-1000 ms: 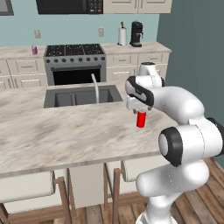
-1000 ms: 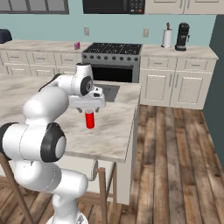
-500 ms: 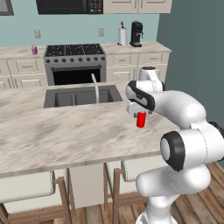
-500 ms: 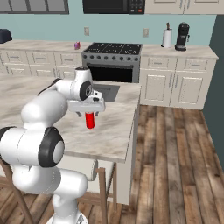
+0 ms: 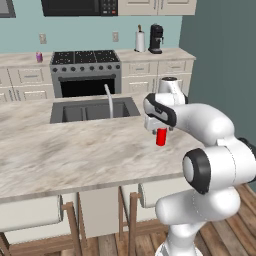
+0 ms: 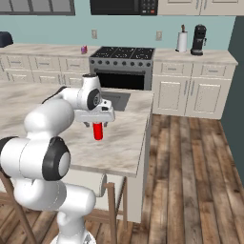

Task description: Four empty soda cans are scattered around the kitchen. Gather all the cans and cluster them next to the stove for recycling.

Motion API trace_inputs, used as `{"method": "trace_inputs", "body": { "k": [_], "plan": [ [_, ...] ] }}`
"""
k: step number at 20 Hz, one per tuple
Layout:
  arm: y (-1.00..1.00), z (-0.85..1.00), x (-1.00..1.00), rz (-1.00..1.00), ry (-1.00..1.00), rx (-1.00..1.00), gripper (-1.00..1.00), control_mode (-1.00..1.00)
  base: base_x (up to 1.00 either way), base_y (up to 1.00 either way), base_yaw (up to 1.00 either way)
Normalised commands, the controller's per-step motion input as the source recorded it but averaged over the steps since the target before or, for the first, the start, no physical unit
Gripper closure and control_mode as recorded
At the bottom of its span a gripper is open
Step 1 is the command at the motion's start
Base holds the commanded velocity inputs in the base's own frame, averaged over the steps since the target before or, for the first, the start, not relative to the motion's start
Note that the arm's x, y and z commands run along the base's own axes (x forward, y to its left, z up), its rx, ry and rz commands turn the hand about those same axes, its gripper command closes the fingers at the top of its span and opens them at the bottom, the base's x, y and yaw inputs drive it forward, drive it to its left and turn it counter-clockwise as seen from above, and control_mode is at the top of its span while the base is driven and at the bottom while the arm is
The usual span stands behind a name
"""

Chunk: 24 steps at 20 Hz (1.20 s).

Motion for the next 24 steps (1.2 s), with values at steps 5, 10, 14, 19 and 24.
{"method": "trace_inputs", "body": {
  "k": [5, 10, 14, 19, 24],
  "plan": [
    [0.0, 0.0, 0.01, 0.0, 0.01, 0.0, -1.0, -1.0, 0.0, 0.0, 0.0],
    [0.0, 0.0, 0.0, 0.0, 0.02, 0.0, -1.0, -1.0, 0.0, 0.0, 0.0],
    [0.0, -0.23, 0.0, 0.0, 0.0, 0.0, -1.0, -1.0, 0.0, 0.0, 0.0],
    [0.0, -0.19, 0.0, 0.0, 0.0, 0.0, -1.0, -1.0, 0.0, 0.0, 0.0],
    [0.0, -0.03, 0.0, 0.0, 0.01, 0.0, -1.0, -1.0, 0.0, 0.0, 0.0]
  ]
}}
